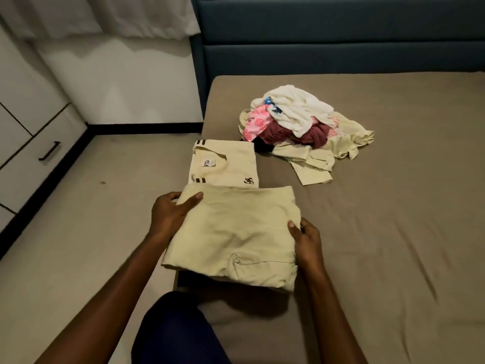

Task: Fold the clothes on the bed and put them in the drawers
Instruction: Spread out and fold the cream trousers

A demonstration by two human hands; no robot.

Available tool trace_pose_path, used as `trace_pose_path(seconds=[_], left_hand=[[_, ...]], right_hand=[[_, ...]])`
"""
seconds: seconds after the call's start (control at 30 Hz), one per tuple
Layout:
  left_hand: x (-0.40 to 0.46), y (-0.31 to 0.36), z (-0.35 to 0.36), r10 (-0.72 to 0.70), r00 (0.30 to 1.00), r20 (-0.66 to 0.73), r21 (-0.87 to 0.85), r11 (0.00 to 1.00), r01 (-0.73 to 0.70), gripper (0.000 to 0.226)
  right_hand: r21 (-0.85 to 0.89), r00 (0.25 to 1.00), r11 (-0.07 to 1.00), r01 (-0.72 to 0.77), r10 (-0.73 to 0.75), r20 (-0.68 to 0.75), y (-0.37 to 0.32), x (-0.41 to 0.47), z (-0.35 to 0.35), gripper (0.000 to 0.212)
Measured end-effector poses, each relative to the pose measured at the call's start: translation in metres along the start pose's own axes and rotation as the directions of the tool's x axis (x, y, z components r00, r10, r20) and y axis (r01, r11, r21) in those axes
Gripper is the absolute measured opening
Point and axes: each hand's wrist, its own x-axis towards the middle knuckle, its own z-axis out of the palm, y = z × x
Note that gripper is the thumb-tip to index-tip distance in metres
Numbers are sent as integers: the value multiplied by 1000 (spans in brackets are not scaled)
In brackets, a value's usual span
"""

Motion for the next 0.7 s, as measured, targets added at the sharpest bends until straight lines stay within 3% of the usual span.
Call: trace_pose_path(seconds=[0.13, 0.27, 0.37, 0.43, 0.5, 0.53, 0.6, 0.7], left_hand=[[26, -48, 10, -93, 996, -8, 119, 989, 93, 37], [17, -84, 23, -121, 992, -35, 127, 984, 124, 64], [17, -84, 23, -91, 995, -46, 253, 962, 99, 77], [17, -75, 23, 12, 994, -108, 464, 885, 40, 74], [11, -63, 28, 194, 967, -168, 601, 797, -56, 68], [6, -57, 34, 290, 946, -149, 630, 765, -135, 65], [-2, -53, 51, 400, 916, 14, 695, 655, -297, 68], [-4, -64, 78, 320, 926, 200, 759, 547, -353, 78]], right_hand=[[-170, 998, 984, -55, 57, 12, 28, 21, 22, 21], [-262, 999, 964, -37, 46, 29, 37, 34, 15, 24], [-354, 998, 935, -18, 35, 42, 33, 33, 15, 31], [-696, 998, 717, 47, -53, 12, 23, 29, 17, 37], [-885, 977, 458, 86, -214, -16, 7, 21, 29, 51], [-901, 956, 410, 137, -294, 12, -1, 15, 38, 60], [-891, 920, 341, 299, -351, 174, -5, 12, 57, 70], [-848, 882, 285, 447, -301, 364, 15, 23, 74, 71]])
